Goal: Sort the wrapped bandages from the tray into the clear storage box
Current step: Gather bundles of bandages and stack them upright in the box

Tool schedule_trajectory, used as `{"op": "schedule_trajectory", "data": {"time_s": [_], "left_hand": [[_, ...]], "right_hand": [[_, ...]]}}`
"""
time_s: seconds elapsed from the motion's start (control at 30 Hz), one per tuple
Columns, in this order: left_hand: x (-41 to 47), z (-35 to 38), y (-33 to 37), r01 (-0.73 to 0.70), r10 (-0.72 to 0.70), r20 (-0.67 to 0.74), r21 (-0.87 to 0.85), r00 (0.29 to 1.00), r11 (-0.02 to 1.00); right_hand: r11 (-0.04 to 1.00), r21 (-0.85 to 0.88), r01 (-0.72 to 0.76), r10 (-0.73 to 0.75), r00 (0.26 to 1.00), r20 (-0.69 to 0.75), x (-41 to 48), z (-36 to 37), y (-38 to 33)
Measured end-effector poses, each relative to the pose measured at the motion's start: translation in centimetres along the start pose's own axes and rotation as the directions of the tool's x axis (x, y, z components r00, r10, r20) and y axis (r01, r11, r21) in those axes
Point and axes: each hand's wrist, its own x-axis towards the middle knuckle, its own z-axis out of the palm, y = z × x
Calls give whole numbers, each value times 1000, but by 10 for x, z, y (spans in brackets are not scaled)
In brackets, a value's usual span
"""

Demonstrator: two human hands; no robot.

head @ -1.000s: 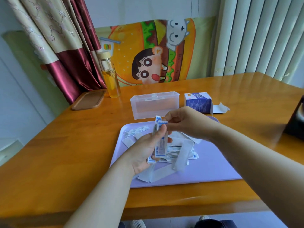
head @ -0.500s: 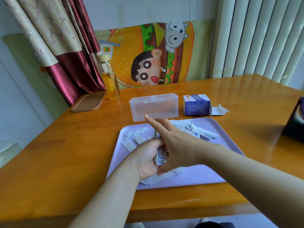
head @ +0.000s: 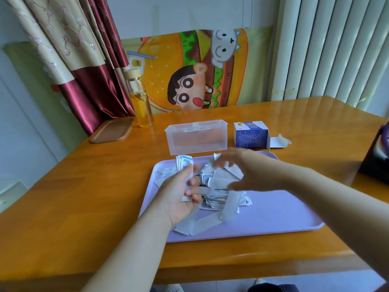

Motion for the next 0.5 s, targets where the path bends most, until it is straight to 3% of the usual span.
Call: {"op": "schedule_trajectory", "data": {"time_s": [0.07,0.13,0.27,0.37,0.5], "left_hand": [[2,-4,3,-26,25,-22,-59,999,998],[4,-5,4,-44,39,-38,-128,999,991],[8,-10,1,-77,53,-91,-285,994,955],[8,-16,-2,-52,14,-121,-312,993,949],[8,-19,-5,-16,-20,-126,-277,992,961]], "right_hand": [[989,-147,-27,57,979,198,-7,8,7],[978,-208,-19,77,959,274,-11,22,10],[979,-201,-30,66,983,174,-13,28,12],[992,-105,-75,87,990,110,-13,25,11],[975,129,-181,201,966,-164,-10,14,5]]}}
